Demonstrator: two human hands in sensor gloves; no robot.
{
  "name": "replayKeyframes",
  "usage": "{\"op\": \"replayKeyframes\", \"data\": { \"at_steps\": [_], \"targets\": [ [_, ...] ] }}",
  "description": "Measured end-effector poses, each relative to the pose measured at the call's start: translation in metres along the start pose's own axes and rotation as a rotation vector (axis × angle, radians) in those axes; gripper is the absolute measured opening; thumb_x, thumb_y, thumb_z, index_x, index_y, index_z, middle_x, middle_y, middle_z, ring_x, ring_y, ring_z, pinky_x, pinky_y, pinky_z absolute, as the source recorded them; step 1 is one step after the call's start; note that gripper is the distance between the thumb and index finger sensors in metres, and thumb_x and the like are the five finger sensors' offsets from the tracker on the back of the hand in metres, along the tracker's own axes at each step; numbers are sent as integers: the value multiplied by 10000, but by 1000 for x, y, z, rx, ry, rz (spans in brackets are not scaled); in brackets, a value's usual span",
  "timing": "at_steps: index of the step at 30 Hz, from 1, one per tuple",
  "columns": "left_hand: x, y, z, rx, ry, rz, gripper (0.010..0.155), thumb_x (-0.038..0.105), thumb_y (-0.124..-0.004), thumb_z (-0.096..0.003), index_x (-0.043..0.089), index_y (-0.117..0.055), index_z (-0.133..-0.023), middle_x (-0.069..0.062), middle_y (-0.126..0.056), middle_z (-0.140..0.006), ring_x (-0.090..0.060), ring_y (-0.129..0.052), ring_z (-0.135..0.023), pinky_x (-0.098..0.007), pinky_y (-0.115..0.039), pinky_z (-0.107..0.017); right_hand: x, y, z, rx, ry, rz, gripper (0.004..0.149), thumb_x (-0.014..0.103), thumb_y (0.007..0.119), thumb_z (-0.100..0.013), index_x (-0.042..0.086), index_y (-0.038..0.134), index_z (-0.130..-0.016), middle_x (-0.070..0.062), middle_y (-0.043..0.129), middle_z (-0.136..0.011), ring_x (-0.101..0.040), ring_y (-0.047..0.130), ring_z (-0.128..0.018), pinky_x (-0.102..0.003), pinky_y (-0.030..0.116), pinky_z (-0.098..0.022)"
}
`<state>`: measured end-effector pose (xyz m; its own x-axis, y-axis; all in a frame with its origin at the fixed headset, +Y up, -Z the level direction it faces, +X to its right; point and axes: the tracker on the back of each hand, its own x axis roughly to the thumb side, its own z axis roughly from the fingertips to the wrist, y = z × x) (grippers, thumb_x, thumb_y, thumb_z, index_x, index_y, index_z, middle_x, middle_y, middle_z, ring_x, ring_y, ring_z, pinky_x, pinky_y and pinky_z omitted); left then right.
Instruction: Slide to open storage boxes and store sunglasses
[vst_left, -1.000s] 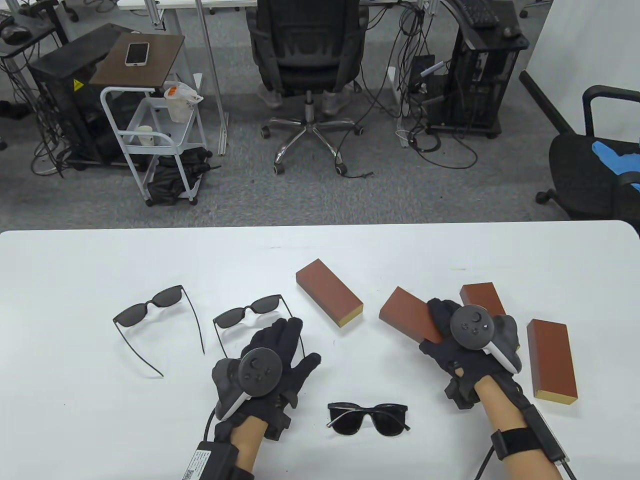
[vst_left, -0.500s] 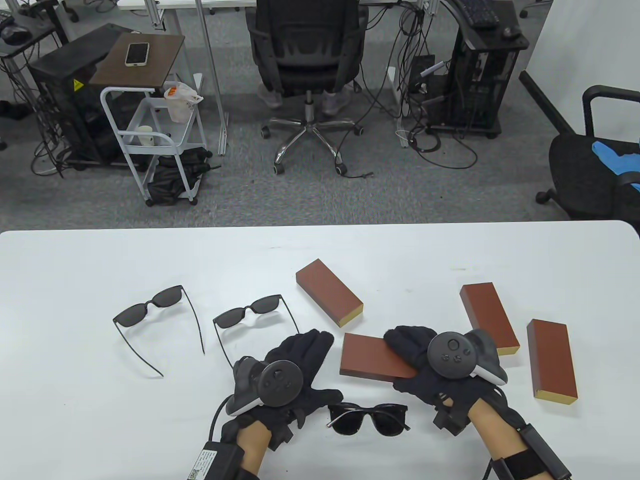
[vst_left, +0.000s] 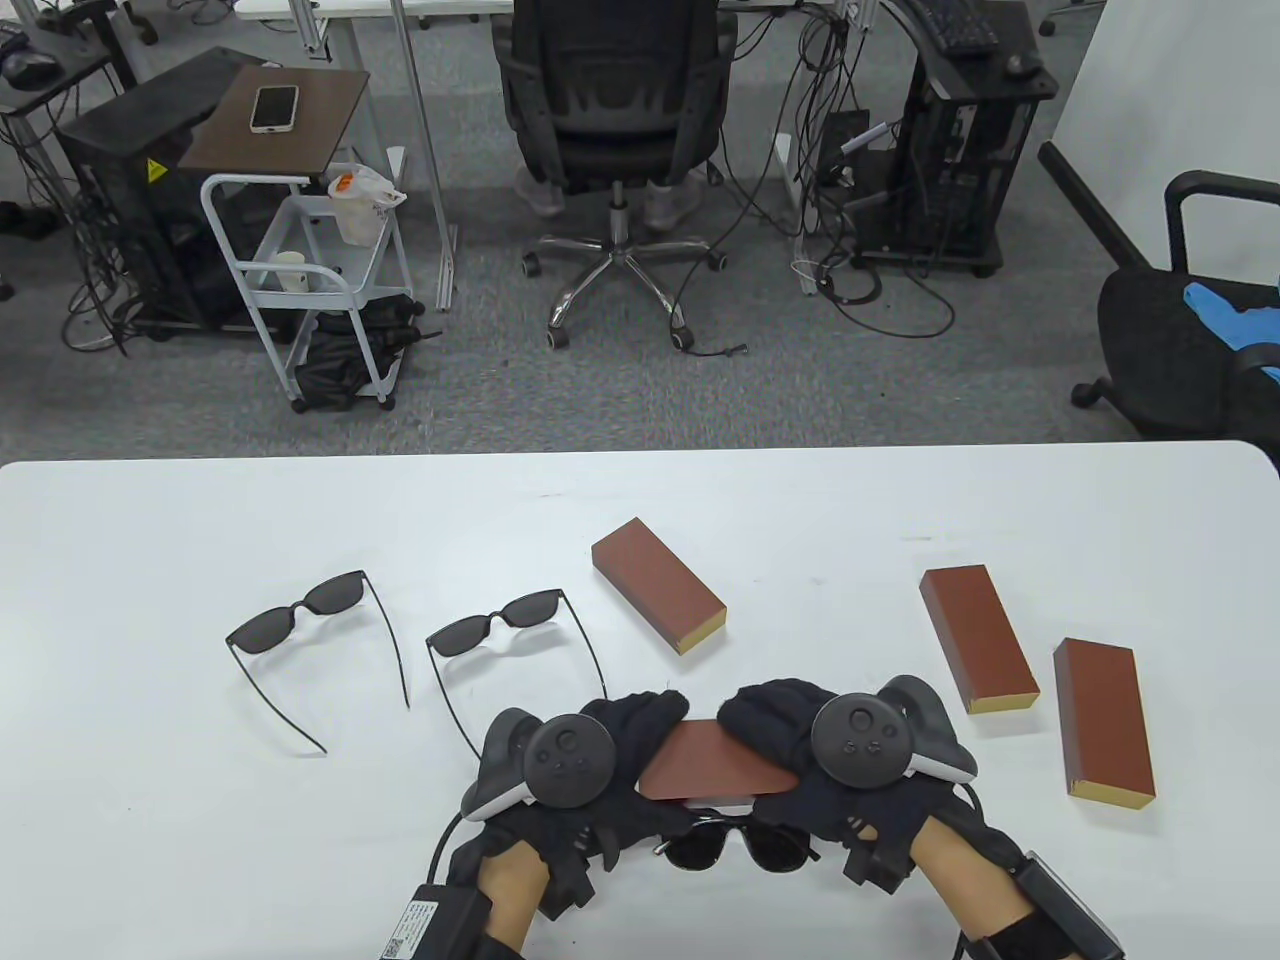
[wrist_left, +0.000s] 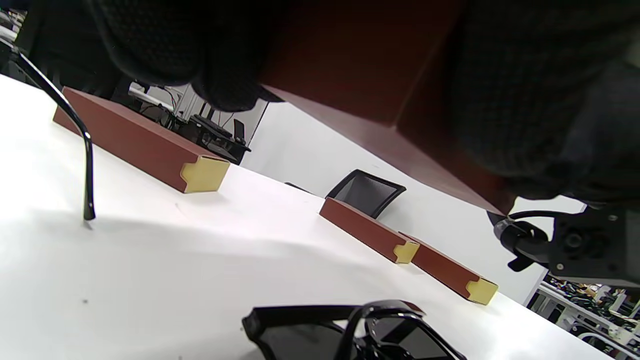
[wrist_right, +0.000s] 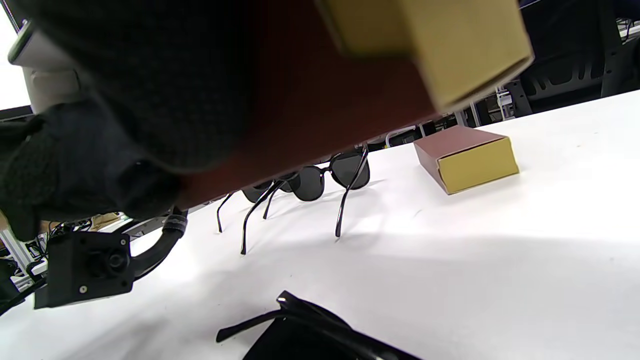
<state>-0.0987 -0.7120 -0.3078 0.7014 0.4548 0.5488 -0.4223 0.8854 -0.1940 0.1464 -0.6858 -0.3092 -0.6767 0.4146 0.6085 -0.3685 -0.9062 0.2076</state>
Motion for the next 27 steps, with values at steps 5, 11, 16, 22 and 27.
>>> {"op": "replayKeyframes", "data": {
  "at_steps": [5,11,16,22,27],
  "targets": [
    [-2,5,0,-17,18,38,945,578,-992,-270,243,-611,-1067,-81,-719,-1051,-339,-810,-883,-531,-750,-605,-6,1,2,-14,16,-3,843,434,955,-244,237,529,-944,-129,526,-1025,-399,525,-933,-560,491,-712],
    [-12,13,4,-4,43,73,943,561,-993,-280,240,-599,-1074,-81,-700,-1065,-346,-793,-900,-533,-743,-618,-24,-4,10,-45,72,-48,896,473,952,-234,234,481,-958,-137,477,-1041,-412,485,-945,-565,467,-718],
    [-14,16,5,-8,40,100,942,545,-1000,-278,245,-598,-1075,-79,-694,-1072,-346,-786,-911,-533,-739,-628,-33,-6,14,-51,81,-122,904,485,950,-237,267,460,-964,-124,509,-1038,-410,534,-939,-566,527,-699],
    [-17,17,6,1,42,104,944,552,-1011,-268,264,-610,-1073,-74,-704,-1073,-338,-797,-912,-533,-744,-628,-34,-6,14,-77,78,-184,880,448,976,-225,267,510,-950,-114,589,-1005,-379,632,-904,-538,593,-680],
    [-19,17,6,-1,55,106,938,554,-1015,-271,281,-612,-1074,-69,-700,-1084,-329,-799,-927,-539,-745,-628,-34,-5,14,-77,93,-209,906,439,995,-205,256,513,-949,-123,604,-990,-374,653,-887,-530,602,-676]
  ]
}}
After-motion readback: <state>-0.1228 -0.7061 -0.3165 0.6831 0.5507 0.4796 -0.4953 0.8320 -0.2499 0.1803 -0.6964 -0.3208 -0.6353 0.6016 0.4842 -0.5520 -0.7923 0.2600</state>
